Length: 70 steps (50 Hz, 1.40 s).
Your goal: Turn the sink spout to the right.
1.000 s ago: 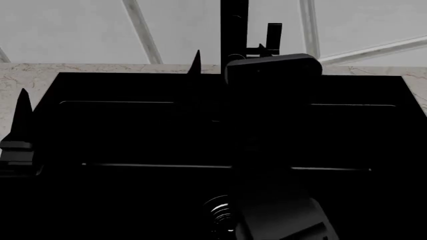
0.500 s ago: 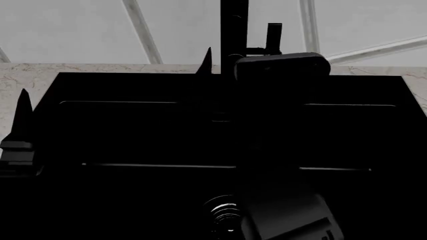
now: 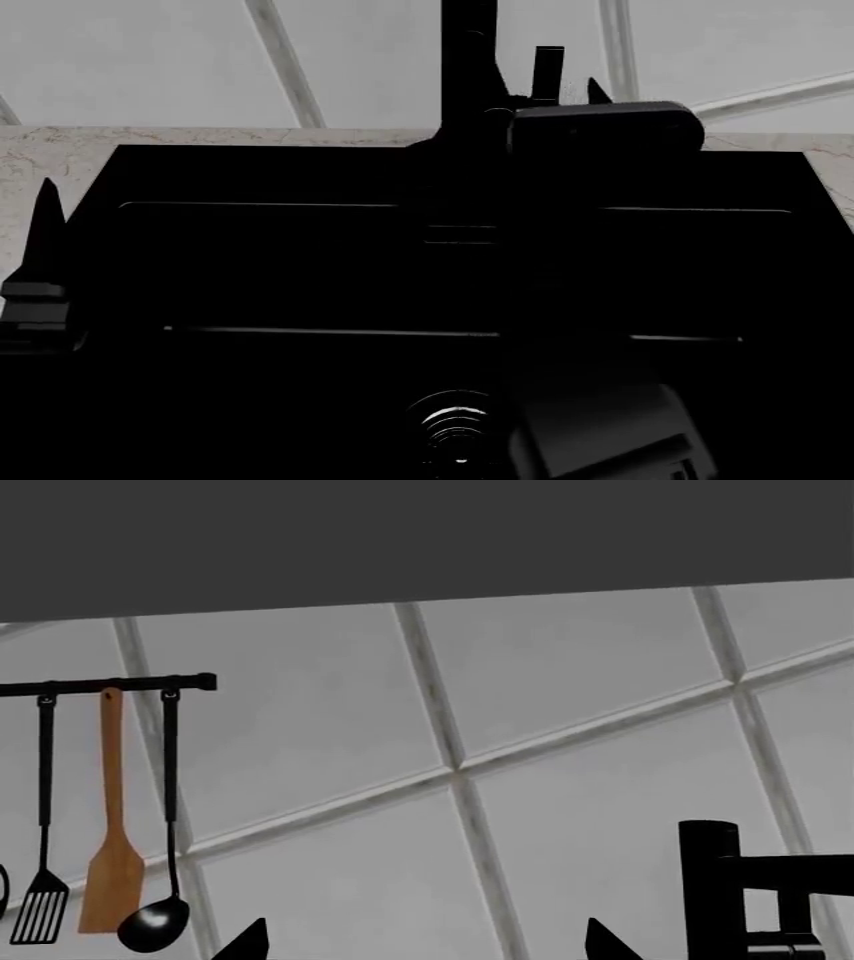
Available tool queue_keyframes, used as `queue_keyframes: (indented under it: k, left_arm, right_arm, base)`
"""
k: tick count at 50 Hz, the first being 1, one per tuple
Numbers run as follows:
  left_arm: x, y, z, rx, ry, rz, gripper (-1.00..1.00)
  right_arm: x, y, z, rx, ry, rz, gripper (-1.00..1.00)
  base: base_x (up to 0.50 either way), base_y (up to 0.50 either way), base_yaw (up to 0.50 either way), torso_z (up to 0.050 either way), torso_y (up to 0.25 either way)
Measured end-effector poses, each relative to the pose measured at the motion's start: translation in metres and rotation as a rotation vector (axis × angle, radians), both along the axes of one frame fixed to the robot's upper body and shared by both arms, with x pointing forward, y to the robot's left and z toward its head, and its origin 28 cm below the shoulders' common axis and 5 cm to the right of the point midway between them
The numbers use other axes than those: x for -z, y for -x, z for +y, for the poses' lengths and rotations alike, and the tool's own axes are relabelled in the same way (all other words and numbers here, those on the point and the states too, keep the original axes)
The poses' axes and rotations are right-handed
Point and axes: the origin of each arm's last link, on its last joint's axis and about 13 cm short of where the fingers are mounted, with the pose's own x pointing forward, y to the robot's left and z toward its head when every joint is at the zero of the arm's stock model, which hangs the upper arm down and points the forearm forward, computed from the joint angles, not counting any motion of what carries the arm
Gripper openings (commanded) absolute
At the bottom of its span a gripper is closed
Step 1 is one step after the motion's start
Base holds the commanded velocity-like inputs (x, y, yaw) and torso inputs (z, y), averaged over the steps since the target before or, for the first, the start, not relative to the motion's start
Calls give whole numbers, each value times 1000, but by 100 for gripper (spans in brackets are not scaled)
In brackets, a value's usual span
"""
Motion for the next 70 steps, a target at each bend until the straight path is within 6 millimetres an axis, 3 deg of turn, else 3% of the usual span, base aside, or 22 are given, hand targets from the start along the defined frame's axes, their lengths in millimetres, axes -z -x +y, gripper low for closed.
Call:
queue_keyframes:
  k: [70]
  left_arm:
    - [1, -1, 0, -7, -5, 9, 100]
  right_arm:
    - [10, -19, -50, 225, 17, 8, 100]
  base:
    - [0, 0, 0, 0, 0]
